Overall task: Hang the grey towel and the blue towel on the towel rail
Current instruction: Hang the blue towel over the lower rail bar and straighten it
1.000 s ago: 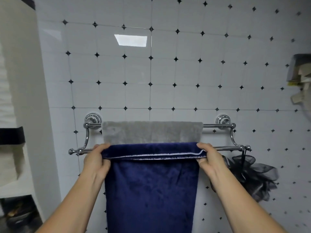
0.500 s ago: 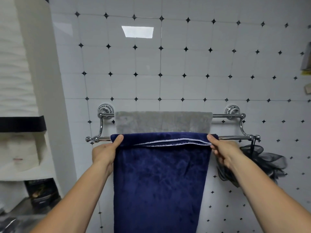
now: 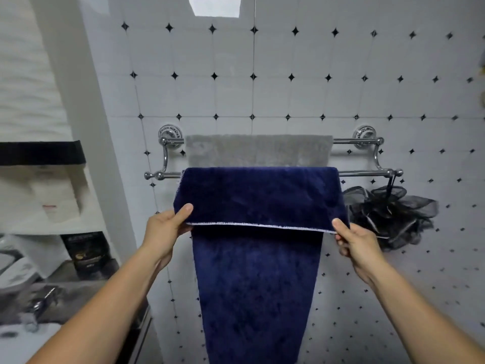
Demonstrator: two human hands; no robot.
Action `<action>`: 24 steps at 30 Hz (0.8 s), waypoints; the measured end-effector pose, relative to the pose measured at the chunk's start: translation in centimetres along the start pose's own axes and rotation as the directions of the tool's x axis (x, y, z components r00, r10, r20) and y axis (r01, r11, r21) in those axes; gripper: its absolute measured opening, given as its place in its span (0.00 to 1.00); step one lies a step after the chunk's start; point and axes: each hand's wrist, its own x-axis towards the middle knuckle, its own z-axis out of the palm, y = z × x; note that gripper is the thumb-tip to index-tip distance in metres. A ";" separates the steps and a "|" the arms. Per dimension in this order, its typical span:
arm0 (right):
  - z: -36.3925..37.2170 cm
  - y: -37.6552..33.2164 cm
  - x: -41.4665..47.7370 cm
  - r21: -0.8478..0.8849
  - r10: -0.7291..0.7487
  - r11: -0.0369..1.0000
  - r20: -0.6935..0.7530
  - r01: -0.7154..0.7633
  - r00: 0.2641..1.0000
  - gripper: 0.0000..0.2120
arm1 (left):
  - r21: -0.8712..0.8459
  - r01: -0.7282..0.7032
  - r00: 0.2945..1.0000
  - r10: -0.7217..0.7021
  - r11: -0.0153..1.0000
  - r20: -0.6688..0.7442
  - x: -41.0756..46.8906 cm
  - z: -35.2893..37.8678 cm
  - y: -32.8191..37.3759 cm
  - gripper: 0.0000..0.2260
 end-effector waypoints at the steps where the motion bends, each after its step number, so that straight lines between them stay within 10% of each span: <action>1: -0.2 0.8 -0.6 0.002 0.012 1.000 -0.002 -0.012 1.000 0.13 | -0.038 0.002 1.000 -0.002 0.999 0.011 -0.6 -0.4 -0.8 0.07; 24: -6.6 20.6 -14.5 -0.306 0.521 0.785 -0.144 -0.538 0.841 0.16 | 0.331 0.431 0.890 -0.455 0.840 -0.004 -15.6 -9.6 -21.0 0.13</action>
